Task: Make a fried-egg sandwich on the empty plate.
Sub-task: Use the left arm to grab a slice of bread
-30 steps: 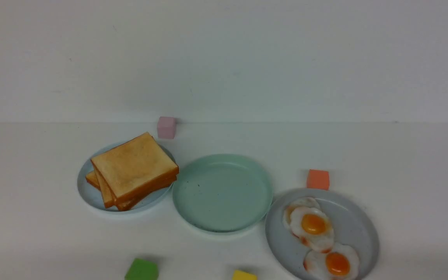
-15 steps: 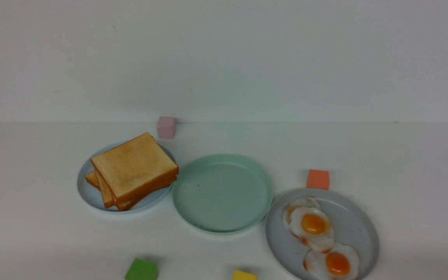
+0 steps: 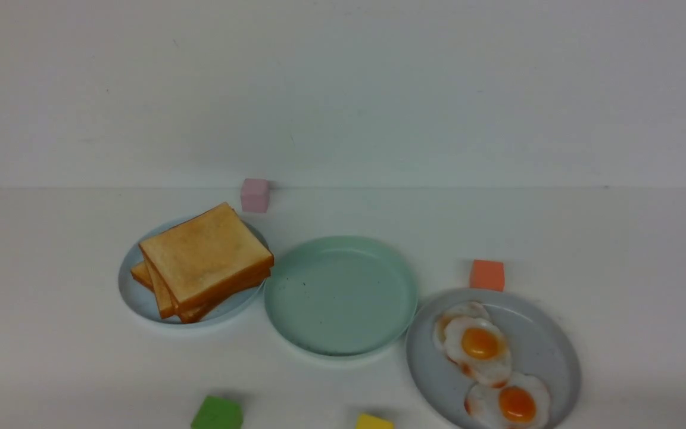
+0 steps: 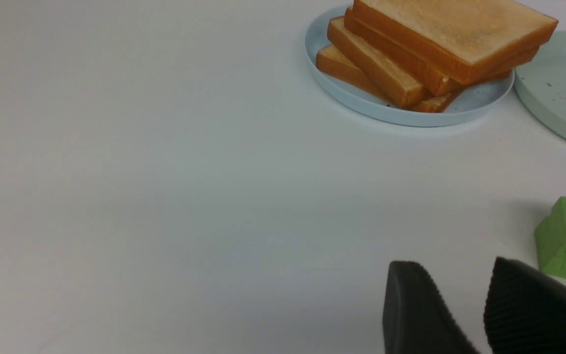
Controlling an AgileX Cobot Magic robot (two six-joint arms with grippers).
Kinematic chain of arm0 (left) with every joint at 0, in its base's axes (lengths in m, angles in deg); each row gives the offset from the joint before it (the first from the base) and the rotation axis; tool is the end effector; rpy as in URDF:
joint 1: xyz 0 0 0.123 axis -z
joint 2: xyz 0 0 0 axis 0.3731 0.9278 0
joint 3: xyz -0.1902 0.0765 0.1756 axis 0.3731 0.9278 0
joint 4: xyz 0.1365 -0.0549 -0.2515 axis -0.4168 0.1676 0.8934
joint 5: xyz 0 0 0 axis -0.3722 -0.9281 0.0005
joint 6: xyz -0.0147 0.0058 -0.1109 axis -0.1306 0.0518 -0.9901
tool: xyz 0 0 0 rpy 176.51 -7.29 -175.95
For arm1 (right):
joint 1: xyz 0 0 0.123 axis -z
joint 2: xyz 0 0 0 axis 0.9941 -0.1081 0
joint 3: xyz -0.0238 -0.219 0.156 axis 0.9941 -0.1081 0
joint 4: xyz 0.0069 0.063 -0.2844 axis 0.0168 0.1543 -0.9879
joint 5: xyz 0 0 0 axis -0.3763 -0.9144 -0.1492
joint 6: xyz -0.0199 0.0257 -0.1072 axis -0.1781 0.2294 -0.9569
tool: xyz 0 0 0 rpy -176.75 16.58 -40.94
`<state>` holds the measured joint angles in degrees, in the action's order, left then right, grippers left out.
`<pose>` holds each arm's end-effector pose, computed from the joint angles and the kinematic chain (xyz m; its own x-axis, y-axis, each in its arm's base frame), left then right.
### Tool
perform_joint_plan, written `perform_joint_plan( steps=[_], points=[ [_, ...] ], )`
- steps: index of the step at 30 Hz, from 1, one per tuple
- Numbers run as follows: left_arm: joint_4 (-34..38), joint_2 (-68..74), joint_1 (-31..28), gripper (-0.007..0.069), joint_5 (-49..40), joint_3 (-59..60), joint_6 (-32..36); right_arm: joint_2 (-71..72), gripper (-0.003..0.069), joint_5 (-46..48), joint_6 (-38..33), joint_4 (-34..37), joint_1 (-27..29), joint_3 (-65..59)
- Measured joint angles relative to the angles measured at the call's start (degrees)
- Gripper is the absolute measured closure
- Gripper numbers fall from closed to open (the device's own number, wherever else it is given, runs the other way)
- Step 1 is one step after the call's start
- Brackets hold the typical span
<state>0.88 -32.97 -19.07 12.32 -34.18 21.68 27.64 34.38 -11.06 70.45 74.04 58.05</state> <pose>0.1273 -0.0070 0.1609 -0.3222 -0.0691 -0.9441 0.0282 0.9962 -0.0825 0.1262 0.0189 0.1669 -0.3113 0.0486 -0.9491 -0.1164 0.9892 0.0888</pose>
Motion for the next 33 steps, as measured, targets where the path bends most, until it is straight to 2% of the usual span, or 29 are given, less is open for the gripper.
perform_joint_plan(
  steps=[14, 19, 22, 24, 33],
  points=[
    [0.1, 0.0, 0.0, 0.0386, 0.1, 0.0, 0.0, 0.0, 0.0418, 0.0, 0.0, 0.0, 0.0, 0.0],
    [4.5, 0.0, 0.0, 0.0386, 4.7, 0.1, 0.0, 0.0, 0.0418, -0.4, 0.0, -0.1, 0.0, 0.0],
    [7.4, 0.0, 0.0, 0.0386, 8.6, 0.1, 0.0, 0.0, 0.0418, -2.8, 0.0, -0.2, 0.0, -0.4],
    [10.4, 0.0, 0.0, 0.0386, 13.6, 0.1, 0.0, 0.0, 0.0418, -7.7, 0.0, -0.2, 0.0, -0.6],
    [11.2, 0.0, 0.0, 0.0386, 19.2, 0.1, 0.4, 0.0, 0.0418, -21.2, 2.0, 0.0, 0.0, -0.6]
  ],
)
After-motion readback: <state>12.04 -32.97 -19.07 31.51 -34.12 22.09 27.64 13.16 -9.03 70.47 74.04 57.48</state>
